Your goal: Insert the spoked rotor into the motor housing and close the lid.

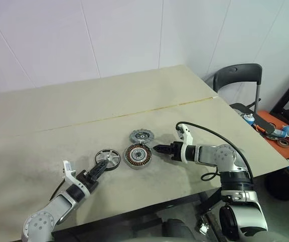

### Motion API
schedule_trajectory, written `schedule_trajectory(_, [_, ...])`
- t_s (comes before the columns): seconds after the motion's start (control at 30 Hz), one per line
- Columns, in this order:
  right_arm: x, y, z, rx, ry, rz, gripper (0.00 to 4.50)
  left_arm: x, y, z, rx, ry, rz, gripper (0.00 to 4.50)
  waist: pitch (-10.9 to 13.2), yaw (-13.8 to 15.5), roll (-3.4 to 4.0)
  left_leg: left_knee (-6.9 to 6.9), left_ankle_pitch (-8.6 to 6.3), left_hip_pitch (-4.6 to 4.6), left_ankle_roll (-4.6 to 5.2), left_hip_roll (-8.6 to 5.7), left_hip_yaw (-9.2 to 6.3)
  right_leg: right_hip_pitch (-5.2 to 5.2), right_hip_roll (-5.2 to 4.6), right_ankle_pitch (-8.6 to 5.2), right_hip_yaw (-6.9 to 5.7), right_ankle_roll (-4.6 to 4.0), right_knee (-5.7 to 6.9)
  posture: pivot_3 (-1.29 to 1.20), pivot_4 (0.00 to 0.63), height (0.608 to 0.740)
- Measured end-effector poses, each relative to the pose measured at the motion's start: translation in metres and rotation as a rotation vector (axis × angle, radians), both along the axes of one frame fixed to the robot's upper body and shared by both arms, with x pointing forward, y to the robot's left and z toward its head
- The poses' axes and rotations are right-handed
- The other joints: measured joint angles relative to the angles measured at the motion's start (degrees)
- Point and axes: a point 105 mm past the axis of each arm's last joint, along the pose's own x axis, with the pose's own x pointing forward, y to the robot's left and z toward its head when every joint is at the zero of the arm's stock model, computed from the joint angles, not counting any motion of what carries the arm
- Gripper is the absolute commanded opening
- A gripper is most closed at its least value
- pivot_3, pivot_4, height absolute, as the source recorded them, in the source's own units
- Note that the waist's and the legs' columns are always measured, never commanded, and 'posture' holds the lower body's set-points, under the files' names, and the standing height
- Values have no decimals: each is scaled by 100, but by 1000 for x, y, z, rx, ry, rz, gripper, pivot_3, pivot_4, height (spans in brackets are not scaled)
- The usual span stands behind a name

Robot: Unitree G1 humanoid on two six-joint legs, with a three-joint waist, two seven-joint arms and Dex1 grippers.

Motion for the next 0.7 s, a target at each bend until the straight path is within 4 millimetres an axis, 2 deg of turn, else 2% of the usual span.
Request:
schedule_trajectory(0.03, [0,0,0,-3,-1,-1,2328,0,0,1,-3,-5,-1,414,-1,4,1,0,1,3,-1,0,-1,3,1,-2,0,-4,1,0,0,740])
schedule_trajectory(0.5, [2,-1,-2,-10,-5,-5,2328,5,-1,1,-9,-3,-4,402,-1,15,1,5,5,8,-9,1,-2,12,3,-6,-1,-10,5,0,0,740])
schedule_trajectory(0.57, [2,-2,-2,-11,-6,-5,2328,10,-3,6,-18,-8,-9,402,4,23,-8,10,6,4,-10,1,-7,11,3,-6,-4,-9,5,0,0,740])
schedule_trajectory(0.7, [3,-3,0,10,-6,-11,2328,23,-21,32,-47,-85,-76,402,15,10,-37,10,5,-6,-9,-1,-6,3,2,5,-4,7,1,0,0,740])
